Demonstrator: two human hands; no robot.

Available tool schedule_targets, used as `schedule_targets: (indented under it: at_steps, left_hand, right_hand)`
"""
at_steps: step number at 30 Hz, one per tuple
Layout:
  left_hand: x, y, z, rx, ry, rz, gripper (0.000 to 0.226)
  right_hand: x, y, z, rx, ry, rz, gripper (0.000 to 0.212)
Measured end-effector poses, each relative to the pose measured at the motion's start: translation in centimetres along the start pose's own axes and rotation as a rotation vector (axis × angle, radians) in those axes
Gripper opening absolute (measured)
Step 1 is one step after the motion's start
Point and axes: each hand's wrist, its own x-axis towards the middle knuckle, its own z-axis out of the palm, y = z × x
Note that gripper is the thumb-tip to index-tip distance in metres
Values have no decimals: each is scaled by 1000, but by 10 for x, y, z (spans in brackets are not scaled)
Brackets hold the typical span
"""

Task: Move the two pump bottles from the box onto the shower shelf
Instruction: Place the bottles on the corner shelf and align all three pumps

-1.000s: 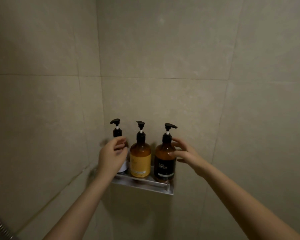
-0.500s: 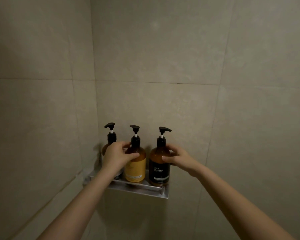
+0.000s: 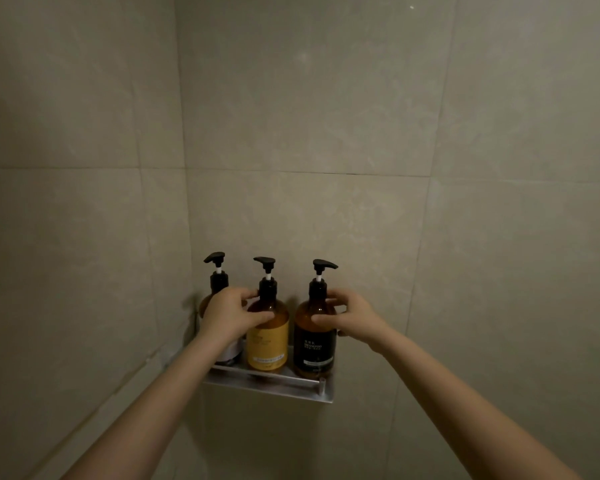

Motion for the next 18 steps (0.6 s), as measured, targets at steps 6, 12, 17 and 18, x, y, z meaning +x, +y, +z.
schedule_targets:
  at_steps: [6, 12, 17, 18]
  left_hand:
    - [5, -5, -1, -7, -11, 5, 58]
    - [8, -8, -1, -26, -24, 34, 52]
    - [11, -14, 1, -85, -33, 57, 48]
    - [11, -14, 1, -87, -38, 59, 49]
  right_hand:
    - [-2, -2, 7, -33, 69, -11, 50]
    - [-7, -5, 11, -39, 86, -15, 55]
    - [-13, -5, 11, -14, 94, -20, 54]
    - [-14, -5, 12, -10, 96, -21, 54]
